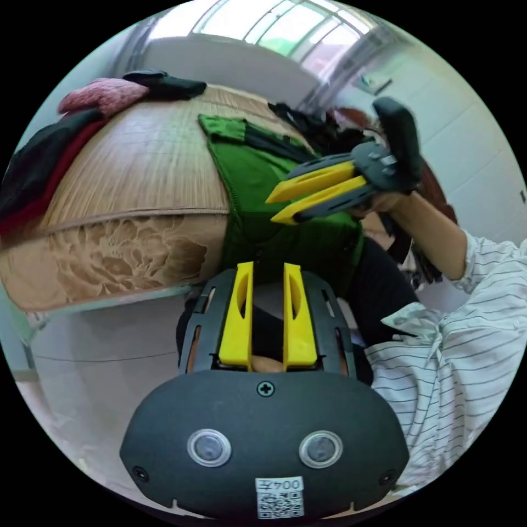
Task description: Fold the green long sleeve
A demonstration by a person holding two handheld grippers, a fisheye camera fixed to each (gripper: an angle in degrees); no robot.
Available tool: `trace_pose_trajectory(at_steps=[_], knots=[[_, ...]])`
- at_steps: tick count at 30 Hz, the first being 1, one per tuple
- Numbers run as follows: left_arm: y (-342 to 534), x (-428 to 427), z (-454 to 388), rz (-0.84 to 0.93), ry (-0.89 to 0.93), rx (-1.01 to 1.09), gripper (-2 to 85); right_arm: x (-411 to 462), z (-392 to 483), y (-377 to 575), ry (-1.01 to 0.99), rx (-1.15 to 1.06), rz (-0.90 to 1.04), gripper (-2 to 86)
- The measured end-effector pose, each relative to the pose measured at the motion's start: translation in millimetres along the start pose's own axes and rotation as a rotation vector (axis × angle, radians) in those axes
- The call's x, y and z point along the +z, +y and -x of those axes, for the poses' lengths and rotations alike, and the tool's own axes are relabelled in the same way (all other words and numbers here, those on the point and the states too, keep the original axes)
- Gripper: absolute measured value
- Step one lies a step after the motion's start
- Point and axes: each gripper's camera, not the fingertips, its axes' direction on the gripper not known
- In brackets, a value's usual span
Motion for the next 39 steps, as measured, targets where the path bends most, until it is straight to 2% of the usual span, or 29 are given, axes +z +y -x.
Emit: trace_pose_trajectory(at_steps=[2, 4, 8, 13, 16, 21, 25, 32, 39], knots=[[-49, 32, -1, 0.187, -0.077, 0.092, 9.1, -33, -33, 60, -0.179, 0.253, -0.183, 6.6], [-74, 62, 3, 0.313, -0.110, 0.142, 9.8, -48, -43, 118, -0.255, 0.408, -0.296, 5.9], [-111, 123, 12, 0.505, -0.106, 0.186, 11.1, -70, -30, 244, -0.267, 0.662, -0.406, 5.2], [-135, 186, 27, 0.660, -0.129, 0.099, 12.0, -86, -12, 342, -0.263, 0.878, -0.489, 4.4], [-150, 204, 36, 0.641, -0.128, 0.006, 12.4, -82, -13, 377, -0.267, 0.982, -0.501, 4.4], [-153, 231, 20, 0.514, -0.167, -0.040, 12.6, -60, -31, 401, -0.181, 1.143, -0.353, 5.7], [-144, 246, 7, 0.356, -0.216, -0.112, 10.8, -35, -49, 409, -0.046, 1.196, -0.136, 7.7], [-159, 263, -31, 0.368, -0.278, -0.085, 9.0, 41, -92, 400, 0.008, 1.063, 0.143, 11.9], [-174, 260, -51, 0.380, -0.309, -0.092, 8.4, 103, -130, 381, 0.110, 0.956, 0.235, 11.5]])
